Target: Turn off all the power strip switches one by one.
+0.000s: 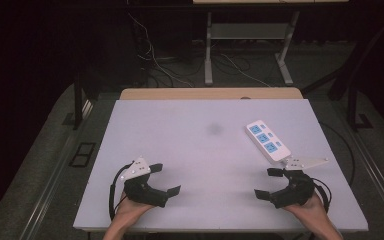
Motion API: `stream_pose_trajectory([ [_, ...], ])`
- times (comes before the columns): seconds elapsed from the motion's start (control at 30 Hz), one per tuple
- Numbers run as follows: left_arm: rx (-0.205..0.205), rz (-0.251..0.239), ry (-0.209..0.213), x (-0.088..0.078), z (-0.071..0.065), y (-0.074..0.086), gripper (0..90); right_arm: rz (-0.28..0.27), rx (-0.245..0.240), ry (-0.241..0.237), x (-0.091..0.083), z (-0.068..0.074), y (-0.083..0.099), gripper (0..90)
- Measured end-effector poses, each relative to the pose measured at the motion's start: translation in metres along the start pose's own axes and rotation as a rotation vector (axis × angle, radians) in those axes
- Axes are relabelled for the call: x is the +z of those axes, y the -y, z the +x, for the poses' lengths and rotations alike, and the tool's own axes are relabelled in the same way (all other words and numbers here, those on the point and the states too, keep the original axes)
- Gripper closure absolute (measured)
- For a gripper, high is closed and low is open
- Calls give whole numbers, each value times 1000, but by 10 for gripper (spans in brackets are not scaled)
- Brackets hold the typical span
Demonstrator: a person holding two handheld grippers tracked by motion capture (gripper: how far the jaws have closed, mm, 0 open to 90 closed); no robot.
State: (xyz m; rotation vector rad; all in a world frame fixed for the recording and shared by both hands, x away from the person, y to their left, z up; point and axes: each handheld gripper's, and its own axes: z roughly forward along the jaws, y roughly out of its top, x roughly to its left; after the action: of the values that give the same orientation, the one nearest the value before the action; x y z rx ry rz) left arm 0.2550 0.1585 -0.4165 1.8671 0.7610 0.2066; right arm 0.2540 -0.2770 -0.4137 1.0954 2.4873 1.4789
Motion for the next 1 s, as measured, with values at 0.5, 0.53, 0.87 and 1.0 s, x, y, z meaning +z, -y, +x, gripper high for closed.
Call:
stream_pose_trajectory([
  [0.5, -5, 1, -3, 0, 1, 1, 0, 28, 0, -1, 2, 1, -1, 5],
  [0.53, -5, 1, -3, 0, 1, 1, 0, 30, 0, 0, 3, 1, -1, 5],
  [0.87, -13, 2, -1, 0, 2, 2, 0, 69, -10, 6, 3, 1, -6, 5],
  [1.0, -17, 5, 0, 1, 2, 3, 0, 79, -7, 9, 1, 1, -10, 5],
])
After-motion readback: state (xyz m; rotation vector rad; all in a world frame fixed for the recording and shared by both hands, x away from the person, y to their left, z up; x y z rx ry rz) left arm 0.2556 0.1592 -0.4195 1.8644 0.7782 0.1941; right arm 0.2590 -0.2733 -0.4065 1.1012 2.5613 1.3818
